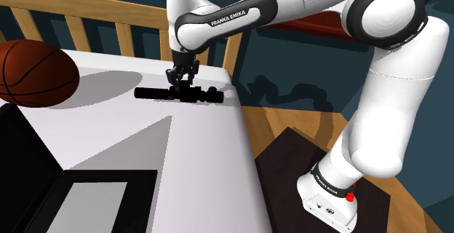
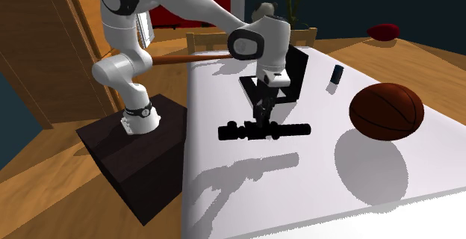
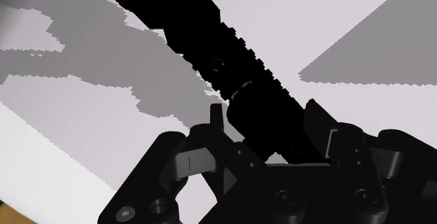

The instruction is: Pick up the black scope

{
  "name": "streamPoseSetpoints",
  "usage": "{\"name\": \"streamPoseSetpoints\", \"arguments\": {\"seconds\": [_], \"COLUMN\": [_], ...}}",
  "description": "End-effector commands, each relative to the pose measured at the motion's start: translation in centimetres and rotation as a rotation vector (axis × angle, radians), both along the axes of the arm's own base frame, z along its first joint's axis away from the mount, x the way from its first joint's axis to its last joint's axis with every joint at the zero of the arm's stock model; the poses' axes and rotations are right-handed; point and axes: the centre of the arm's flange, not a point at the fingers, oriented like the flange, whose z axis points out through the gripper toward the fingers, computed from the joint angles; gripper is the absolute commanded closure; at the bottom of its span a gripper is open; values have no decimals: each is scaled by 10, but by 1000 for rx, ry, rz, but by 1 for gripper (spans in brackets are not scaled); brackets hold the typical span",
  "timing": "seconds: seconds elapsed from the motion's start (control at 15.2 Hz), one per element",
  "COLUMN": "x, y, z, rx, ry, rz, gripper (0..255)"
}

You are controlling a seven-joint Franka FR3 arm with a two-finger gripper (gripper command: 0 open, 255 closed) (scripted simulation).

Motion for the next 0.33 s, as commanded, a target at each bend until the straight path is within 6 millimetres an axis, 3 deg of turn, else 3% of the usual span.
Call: {"name": "streamPoseSetpoints", "arguments": {"seconds": [0.0,0.26], "x": [-1,-1], "y": [0,0], "z": [11,22], "rx": [0,0], "ry": [-1,-1], "rz": [0,0], "gripper": [255,255]}}
